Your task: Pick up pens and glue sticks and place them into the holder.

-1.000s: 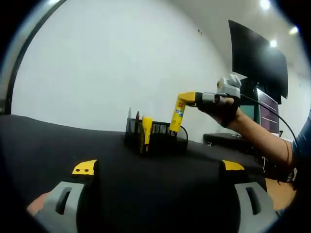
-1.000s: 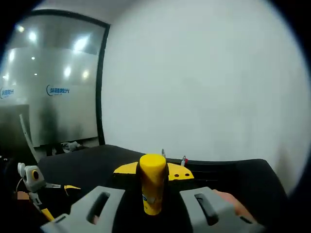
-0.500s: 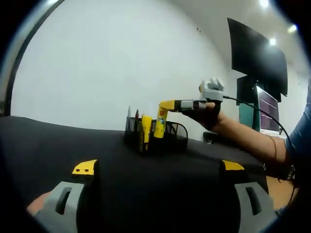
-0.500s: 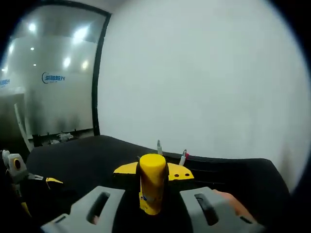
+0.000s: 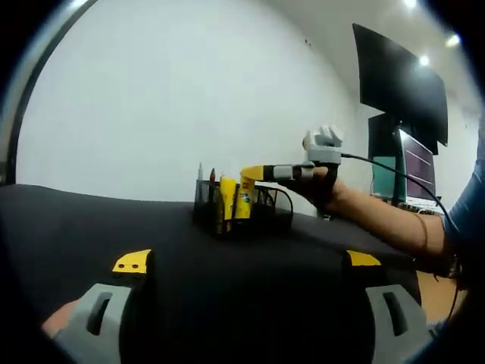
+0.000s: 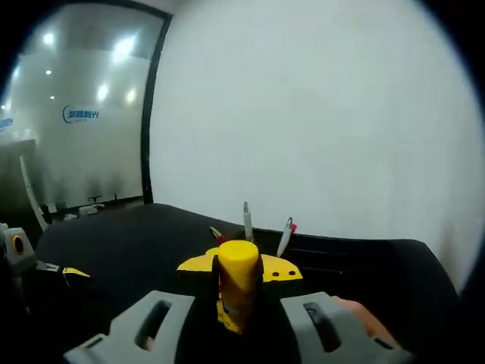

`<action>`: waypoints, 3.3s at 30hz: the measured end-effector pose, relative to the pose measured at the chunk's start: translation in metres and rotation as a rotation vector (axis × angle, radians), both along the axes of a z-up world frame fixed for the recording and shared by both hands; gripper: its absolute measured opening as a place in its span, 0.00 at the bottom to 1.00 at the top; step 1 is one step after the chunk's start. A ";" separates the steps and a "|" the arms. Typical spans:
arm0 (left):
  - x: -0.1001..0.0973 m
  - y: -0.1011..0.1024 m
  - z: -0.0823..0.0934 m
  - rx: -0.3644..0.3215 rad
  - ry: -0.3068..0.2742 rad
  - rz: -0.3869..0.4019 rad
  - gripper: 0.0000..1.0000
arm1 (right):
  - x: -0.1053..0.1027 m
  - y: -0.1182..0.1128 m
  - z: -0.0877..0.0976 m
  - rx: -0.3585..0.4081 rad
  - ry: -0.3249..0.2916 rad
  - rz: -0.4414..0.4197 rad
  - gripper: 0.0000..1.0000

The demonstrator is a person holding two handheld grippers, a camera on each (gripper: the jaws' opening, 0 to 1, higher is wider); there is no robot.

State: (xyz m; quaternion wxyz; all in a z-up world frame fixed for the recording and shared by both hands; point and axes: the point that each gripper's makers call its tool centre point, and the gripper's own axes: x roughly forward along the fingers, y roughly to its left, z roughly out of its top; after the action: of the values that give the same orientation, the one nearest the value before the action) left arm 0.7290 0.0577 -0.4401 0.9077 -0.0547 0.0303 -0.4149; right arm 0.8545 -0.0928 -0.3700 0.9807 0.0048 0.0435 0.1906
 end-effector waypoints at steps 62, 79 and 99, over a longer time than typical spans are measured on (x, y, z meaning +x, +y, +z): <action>0.000 -0.001 -0.009 0.045 0.016 0.002 0.94 | -0.097 -0.060 0.050 -0.028 -0.135 -0.080 0.36; -0.008 -0.002 0.010 -0.060 -0.003 -0.035 0.96 | -0.157 -0.073 0.014 -0.022 -0.092 -0.149 0.49; -0.004 0.001 0.003 0.002 -0.012 -0.009 0.96 | -0.186 -0.087 -0.010 0.010 -0.091 -0.197 0.75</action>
State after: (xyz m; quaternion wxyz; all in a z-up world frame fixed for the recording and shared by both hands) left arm 0.7245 0.0582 -0.4372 0.9059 -0.0514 0.0257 -0.4195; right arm 0.6684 -0.1801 -0.3799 0.9956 0.0052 -0.0026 0.0935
